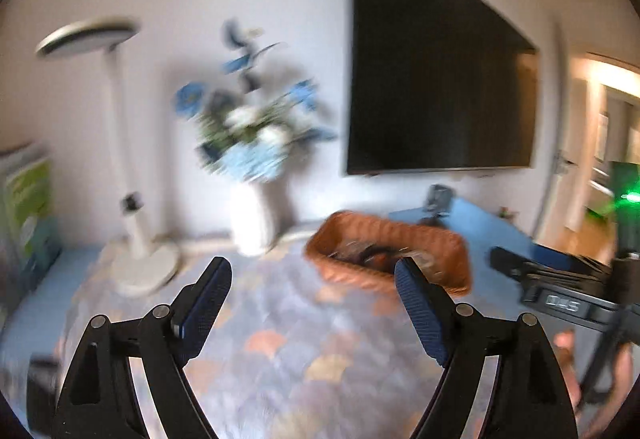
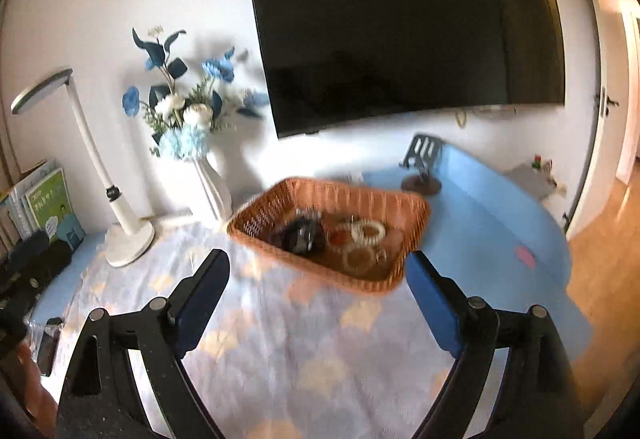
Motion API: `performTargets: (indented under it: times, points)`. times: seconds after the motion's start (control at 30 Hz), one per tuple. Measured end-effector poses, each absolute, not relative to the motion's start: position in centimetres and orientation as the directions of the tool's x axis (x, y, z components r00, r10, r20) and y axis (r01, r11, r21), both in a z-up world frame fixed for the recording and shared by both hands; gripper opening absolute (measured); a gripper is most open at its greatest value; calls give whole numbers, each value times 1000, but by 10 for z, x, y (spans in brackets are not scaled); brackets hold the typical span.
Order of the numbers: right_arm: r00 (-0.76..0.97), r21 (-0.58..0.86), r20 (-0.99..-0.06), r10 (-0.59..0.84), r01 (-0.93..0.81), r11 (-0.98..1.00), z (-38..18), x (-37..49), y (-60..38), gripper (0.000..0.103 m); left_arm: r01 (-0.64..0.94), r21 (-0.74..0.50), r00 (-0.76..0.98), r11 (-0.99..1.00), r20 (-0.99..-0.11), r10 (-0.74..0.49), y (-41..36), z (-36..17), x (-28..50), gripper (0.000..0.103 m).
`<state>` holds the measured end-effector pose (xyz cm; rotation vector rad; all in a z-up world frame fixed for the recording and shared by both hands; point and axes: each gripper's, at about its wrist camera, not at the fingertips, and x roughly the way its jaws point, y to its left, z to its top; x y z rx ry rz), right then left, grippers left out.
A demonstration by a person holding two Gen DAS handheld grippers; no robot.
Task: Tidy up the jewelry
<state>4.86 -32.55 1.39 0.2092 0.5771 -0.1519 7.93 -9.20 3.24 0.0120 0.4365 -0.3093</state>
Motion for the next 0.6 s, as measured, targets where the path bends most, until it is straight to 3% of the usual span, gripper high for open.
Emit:
performTargets:
  times: [0.17,0.6]
  points:
    - [800,75,-588,-120,202,976,1,47,-306,91,243,-112,821,964,-505,-266,-82,9,80,85]
    - [765,64,-633,-117,203,977,-24,52,-295,91,168,-58,817,984,-550,-172,-90,-15,78,85]
